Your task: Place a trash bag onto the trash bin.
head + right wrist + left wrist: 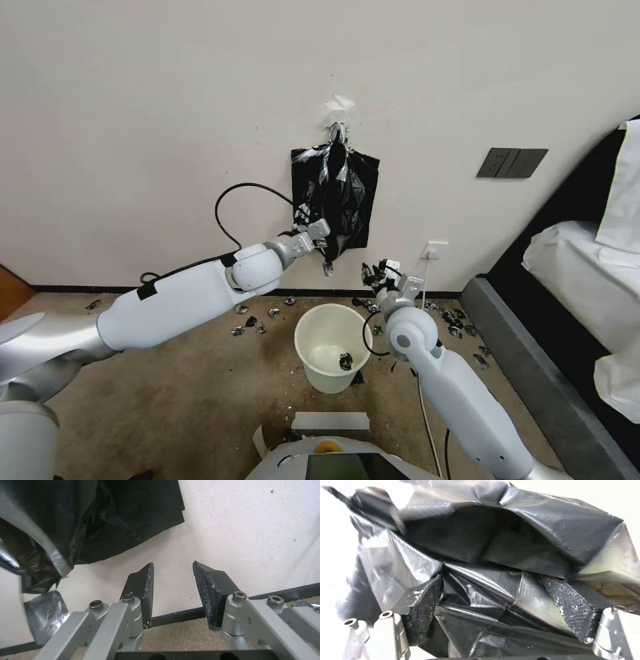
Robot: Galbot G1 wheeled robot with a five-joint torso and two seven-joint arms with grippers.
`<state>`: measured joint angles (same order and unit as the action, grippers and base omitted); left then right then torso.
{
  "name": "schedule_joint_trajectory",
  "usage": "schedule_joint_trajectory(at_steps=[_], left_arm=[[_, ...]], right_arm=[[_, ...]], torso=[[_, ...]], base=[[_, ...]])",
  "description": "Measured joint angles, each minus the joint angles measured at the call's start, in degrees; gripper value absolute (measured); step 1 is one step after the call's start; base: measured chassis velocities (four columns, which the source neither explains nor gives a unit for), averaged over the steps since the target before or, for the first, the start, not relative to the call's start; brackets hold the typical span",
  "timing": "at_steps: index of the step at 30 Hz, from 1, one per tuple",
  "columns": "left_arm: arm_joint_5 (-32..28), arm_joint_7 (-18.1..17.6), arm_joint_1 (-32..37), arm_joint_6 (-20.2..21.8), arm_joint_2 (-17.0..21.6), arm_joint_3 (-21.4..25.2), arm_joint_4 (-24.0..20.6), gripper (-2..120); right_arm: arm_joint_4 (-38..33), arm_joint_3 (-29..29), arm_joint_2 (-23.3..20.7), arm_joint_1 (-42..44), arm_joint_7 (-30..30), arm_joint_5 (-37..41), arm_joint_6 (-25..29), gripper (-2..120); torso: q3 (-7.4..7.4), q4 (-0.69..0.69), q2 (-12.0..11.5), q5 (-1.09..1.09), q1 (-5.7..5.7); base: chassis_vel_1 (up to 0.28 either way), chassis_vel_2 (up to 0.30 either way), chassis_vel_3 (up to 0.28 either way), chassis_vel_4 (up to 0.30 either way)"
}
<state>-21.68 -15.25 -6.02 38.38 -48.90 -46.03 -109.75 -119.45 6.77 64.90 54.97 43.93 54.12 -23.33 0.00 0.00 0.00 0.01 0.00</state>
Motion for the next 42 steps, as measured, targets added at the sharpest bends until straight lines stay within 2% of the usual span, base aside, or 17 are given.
schedule_joint_trajectory(at_steps=[4,8,23,42], left_arm=[[-0.18,-0.86,-0.21,3.42,-0.19,-0.07,-2.72,78],[-0.3,-1.2,-0.22,4.13,-0.15,-0.03,-4.1,78],[-1.57,-1.98,-0.89,4.02,-2.19,-1.68,0.19,78],[-2.88,-1.87,-1.86,3.82,1.61,-2.91,0.03,78]], right_arm=[[-0.07,0.66,0.05,0.41,-0.02,-0.01,0.03,32],[-0.36,1.16,-0.08,1.11,-0.17,-0.02,0.07,32],[-0.74,2.29,-0.33,1.99,-0.61,-0.02,0.33,32],[-0.52,2.07,0.46,2.1,-1.05,-0.19,0.78,32]], torso=[[0.0,0.0,0.0,0.0,0.0],[0.0,0.01,0.0,0.0,0.0],[0.0,0.0,0.0,-0.01,0.0],[0.0,0.01,0.0,-0.02,0.0]], base=[[0.0,0.0,0.0,0.0],[0.0,0.0,0.0,0.0],[0.0,0.0,0.0,0.0],[0.0,0.0,0.0,0.0]])
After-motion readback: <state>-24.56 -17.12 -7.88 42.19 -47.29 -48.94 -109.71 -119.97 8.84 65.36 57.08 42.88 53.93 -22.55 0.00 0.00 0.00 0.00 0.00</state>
